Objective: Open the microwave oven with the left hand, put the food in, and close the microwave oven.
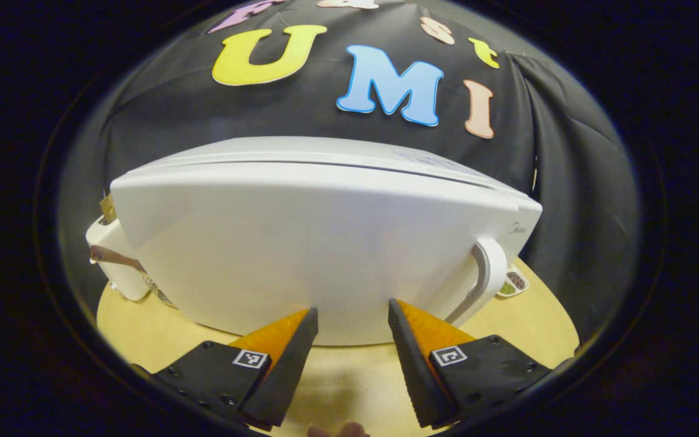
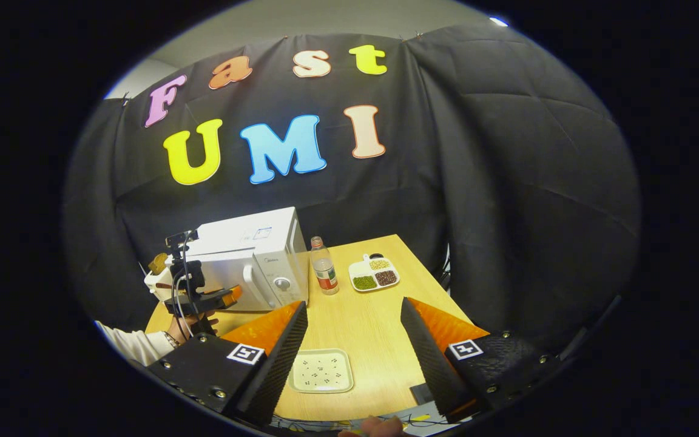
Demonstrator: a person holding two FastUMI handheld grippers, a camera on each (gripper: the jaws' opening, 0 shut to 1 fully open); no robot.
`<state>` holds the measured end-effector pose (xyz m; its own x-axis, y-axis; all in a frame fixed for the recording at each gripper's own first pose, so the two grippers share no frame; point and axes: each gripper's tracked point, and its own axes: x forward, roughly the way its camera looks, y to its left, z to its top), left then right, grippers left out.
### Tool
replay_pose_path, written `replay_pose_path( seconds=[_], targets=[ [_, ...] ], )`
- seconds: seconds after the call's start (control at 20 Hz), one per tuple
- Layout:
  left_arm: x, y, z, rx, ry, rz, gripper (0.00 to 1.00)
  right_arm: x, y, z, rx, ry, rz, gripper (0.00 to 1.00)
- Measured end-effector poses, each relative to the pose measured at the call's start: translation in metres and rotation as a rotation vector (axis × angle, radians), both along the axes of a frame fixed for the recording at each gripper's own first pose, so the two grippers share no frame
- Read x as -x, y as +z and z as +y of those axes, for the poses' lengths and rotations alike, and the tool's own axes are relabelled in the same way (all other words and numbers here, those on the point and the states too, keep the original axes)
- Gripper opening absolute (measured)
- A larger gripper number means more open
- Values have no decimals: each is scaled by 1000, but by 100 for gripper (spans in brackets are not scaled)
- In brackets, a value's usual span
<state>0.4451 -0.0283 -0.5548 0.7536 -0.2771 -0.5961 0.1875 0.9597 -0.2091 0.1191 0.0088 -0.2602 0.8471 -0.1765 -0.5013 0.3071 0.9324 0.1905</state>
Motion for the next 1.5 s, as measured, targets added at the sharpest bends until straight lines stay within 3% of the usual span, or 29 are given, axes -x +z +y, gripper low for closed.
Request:
replay_pose_path(
  seconds=[0.3,0.45,0.55,0.65,0.75,1.0,1.1,1.25,1.35,1.5],
  targets=[
    [5,6,-12,-37,-106,-7,80,-7,9,-1,12,34,-25,95],
    [14,48,-13,-64,-115,-95,83,-11,20,-9,20,53,-65,95],
    [34,84,-12,-68,-114,-137,80,-14,33,-17,32,67,-104,95],
    [62,123,-14,-43,-106,-182,84,-16,48,-23,44,85,-151,95],
    [91,166,-12,-36,-91,-233,83,-13,60,-30,58,111,-200,95],
    [168,280,-10,25,45,-360,80,1,87,-47,78,199,-278,94],
    [199,314,-15,10,71,-388,80,10,107,-54,82,221,-325,95],
    [243,374,-19,-39,106,-453,87,17,123,-60,108,269,-370,94],
    [273,405,-10,-108,137,-478,80,20,142,-60,116,282,-409,94],
    [310,446,-17,-26,186,-492,80,26,172,-58,92,262,-461,94]
  ],
)
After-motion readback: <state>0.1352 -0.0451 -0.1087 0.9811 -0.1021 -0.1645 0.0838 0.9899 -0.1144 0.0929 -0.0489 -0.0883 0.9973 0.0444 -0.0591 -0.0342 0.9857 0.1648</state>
